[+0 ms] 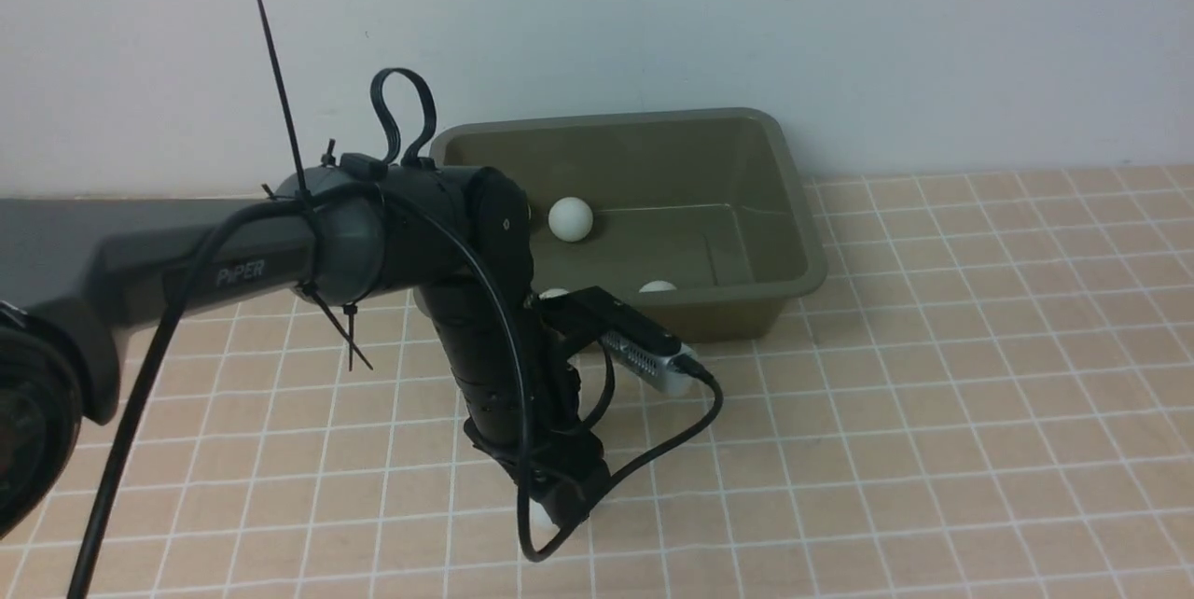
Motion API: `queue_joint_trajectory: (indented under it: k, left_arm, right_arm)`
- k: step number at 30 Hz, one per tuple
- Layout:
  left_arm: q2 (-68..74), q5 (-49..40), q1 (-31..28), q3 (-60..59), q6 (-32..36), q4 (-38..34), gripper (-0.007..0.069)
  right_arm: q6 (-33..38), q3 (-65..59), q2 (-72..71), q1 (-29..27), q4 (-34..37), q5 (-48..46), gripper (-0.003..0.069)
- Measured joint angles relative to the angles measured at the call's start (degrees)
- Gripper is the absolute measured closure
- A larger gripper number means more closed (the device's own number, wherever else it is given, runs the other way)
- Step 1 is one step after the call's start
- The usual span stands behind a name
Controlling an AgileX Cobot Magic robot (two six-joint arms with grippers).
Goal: Put the table tennis balls into the box on the light coffee tablecloth.
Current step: 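Reach for and grasp a ping pong ball on the table beside the basket, then drop the ball into the bin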
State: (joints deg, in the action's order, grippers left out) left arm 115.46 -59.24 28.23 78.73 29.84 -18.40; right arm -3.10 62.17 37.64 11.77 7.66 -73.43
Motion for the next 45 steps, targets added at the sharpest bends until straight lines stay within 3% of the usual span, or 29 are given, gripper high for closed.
queue_joint_trajectory:
  k: [5, 11, 15, 19, 26, 32, 39, 45]
  left_arm:
    - [-0.05, -8.79, 0.00, 8.54, -0.20, 0.29, 0.0312]
    - [-0.61, -9.78, 0.00, 22.65, 1.00, 0.76, 0.0312]
    - [-0.53, -7.04, 0.00, 29.99, 2.15, 4.81, 0.0312]
    - [1.23, 4.15, -0.06, 31.21, -1.92, 7.63, 0.0312]
    - [8.48, 14.96, -1.84, 31.21, -8.57, 7.80, 0.0312]
    - [12.55, 16.57, -3.23, 31.21, -10.09, 5.52, 0.0300]
    - [14.32, 16.34, -3.36, 31.35, -10.26, 4.98, 0.0207]
    - [11.38, 10.98, -3.36, 34.84, -10.26, 8.59, 0.0229]
  right_arm:
    - [0.05, 0.00, 0.00, 0.00, -0.05, 0.00, 0.0678]
    - [0.57, 0.00, 0.00, 0.00, 0.00, 0.00, 0.0678]
    - [0.62, 0.00, 0.00, 0.00, 0.00, 0.00, 0.0678]
    - [0.64, 0.00, 0.00, 0.00, 0.00, 0.00, 0.0678]
    - [0.37, 0.00, 0.00, 0.00, 0.19, 0.00, 0.0678]
    - [0.27, 0.00, 0.00, 0.00, 0.25, 0.00, 0.0678]
    - [0.27, 0.00, 0.00, 0.00, 0.30, 0.00, 0.0678]
    - [1.44, 0.00, 0.00, 0.00, -0.67, 0.00, 0.0678]
